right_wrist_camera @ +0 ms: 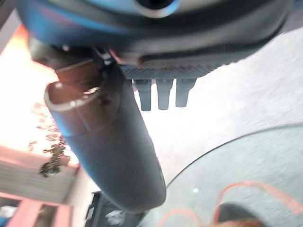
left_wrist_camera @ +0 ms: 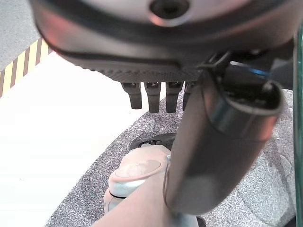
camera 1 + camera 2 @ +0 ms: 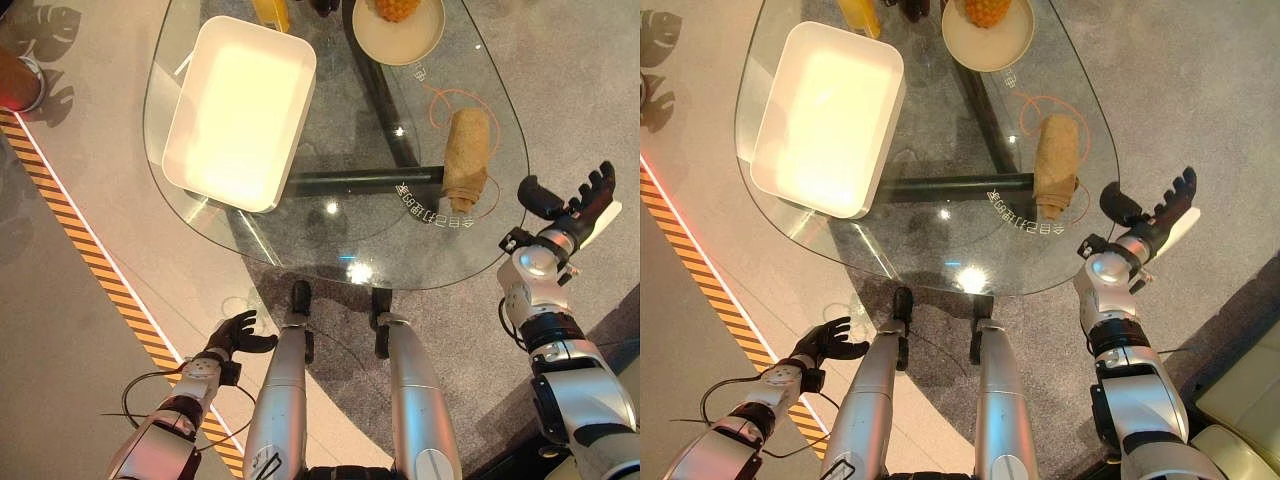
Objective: Wipe the table with a cloth and put it in the basket.
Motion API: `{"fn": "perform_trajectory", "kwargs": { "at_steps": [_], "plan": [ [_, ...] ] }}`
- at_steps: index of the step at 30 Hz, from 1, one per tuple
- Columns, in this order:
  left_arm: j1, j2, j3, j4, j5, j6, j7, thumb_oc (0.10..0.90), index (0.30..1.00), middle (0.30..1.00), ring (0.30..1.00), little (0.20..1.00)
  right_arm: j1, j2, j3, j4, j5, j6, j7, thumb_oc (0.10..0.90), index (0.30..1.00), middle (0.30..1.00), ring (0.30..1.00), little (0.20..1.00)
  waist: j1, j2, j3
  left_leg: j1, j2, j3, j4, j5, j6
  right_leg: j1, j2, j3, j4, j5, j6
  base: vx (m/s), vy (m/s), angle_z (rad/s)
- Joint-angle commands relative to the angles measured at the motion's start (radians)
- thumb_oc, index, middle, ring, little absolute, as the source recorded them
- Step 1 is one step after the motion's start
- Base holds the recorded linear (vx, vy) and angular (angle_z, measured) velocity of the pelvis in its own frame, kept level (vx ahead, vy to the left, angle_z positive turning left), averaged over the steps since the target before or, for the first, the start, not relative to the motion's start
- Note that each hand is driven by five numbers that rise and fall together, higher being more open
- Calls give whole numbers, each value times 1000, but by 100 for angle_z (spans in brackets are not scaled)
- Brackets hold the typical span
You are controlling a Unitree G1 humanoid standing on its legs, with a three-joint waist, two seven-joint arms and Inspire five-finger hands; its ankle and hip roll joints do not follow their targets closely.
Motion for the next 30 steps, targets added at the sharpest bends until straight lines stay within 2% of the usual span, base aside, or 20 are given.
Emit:
{"fn": "perform_trajectory", "kwargs": {
  "at_steps": [1, 10, 16, 19, 20, 25, 30],
  "plan": [
    [69, -3, -12, -1, -12, 15, 14, 800, 900, 900, 900, 900, -7, -109, 4, -109, -71, -51, -41, 800, 900, 900, 900, 900, 1, 8, -22, 15, -50, 51, 42, -42, 46, 69, 43, -35, 1, -31, -19, 0, 0, 0],
    [67, -27, -15, -17, -1, 23, 19, 800, 900, 900, 900, 900, -94, -64, 92, -209, -112, 64, 11, 800, 900, 900, 900, 900, 5, 20, -22, 35, -54, 60, 15, -37, 43, 85, 42, -27, -24, -35, -29, 6, 17, 0],
    [66, -39, -20, -20, 5, 25, 22, 800, 900, 900, 900, 900, -123, -28, 142, -187, -121, 144, 35, 800, 900, 900, 900, 900, 14, 27, -22, 49, -57, 64, 3, -37, 44, 94, 38, -29, -30, -37, -34, 6, 4, 0],
    [65, -41, -19, -16, 8, 23, 20, 800, 900, 900, 900, 900, -127, -24, 148, -174, -117, 159, 49, 800, 900, 900, 900, 900, 15, 28, -22, 52, -57, 65, 2, -37, 44, 96, 36, -31, -31, -38, -35, 0, 0, 0],
    [61, -43, -26, -13, 6, 22, 20, 800, 900, 900, 900, 900, -141, -15, 171, -142, -114, 189, 59, 800, 900, 900, 900, 900, 18, 33, -22, 51, -59, 66, 0, -35, 44, 92, 34, -33, -31, -36, -37, 0, 0, 0],
    [58, -47, -31, -13, 7, 23, 19, 800, 900, 900, 900, 900, -159, -4, 198, -98, -107, 245, 55, 800, 900, 900, 900, 900, 23, 38, -22, 55, -59, 68, -6, -31, 45, 93, 31, -35, -32, -34, -37, 0, 0, 0],
    [53, -55, -45, -15, 6, 24, 26, 800, 900, 900, 900, 900, -187, 1, 221, -36, -99, 281, 47, 800, 900, 900, 900, 900, 30, 42, -22, 52, -58, 69, -9, -30, 44, 88, 29, -39, -31, -33, -37, 0, 0, 0]
  ]
}}
